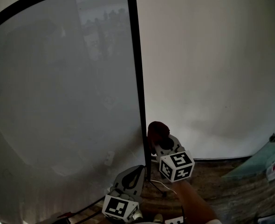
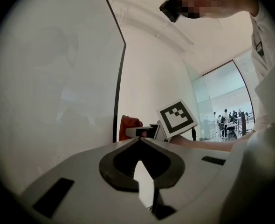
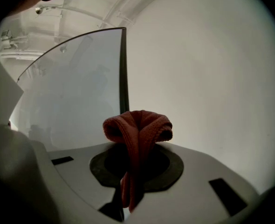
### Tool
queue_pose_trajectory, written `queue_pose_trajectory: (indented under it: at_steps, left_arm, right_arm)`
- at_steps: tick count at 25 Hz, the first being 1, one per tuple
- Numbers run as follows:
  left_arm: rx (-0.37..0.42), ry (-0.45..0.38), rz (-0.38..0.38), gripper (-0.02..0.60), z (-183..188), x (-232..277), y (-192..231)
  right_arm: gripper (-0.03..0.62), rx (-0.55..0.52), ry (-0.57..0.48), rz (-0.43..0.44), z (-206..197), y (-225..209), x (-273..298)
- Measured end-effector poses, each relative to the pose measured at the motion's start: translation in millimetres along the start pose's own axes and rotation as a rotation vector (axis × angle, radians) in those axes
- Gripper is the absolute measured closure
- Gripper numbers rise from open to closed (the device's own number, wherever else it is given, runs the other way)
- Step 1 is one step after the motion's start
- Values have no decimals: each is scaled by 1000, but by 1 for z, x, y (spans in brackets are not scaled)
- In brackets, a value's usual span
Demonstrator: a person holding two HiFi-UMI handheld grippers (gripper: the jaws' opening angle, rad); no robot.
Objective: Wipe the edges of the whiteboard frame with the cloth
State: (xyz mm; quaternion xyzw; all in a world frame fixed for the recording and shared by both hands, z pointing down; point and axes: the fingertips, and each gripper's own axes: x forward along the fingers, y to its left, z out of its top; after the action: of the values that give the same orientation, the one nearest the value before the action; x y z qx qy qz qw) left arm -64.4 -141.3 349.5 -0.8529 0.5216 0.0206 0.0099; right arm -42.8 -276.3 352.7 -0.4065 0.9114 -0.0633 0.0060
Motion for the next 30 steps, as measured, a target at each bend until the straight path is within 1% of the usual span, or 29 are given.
queue_pose_trajectory:
  at_steps: [2, 4, 6, 9, 13, 15, 19, 23, 30]
  left_arm:
    - [0, 4, -2, 574, -2, 2, -3]
    - [-4, 18, -6, 572, -7, 3, -5]
    - [-9, 30, -7, 573, -12, 4, -5]
    - [-12, 38, -8, 574, -17, 5, -1]
    - [-17, 42, -6, 573, -21, 3, 9]
    - [-12, 36, -4, 574, -18, 5, 13]
    - [15, 27, -7, 573, -6, 17, 17]
    - [30, 8, -25, 574, 10, 23, 18]
    - [46, -4, -61, 574, 25, 38, 2]
  right_arm:
    - [539, 39, 39, -43, -15, -15, 0]
    - [539, 76, 81, -59, -32, -23, 4]
    - [539, 100, 105, -59, -43, -27, 11]
    - [539, 120, 110, -37, -44, -22, 21]
    - [539, 111, 81, 10, -27, -5, 29]
    - [539, 102, 66, 17, -16, -2, 30]
    - [539, 89, 38, 20, 17, -4, 30]
    - [539, 69, 10, 31, 51, 8, 28]
    - [539, 65, -1, 56, 67, 7, 18]
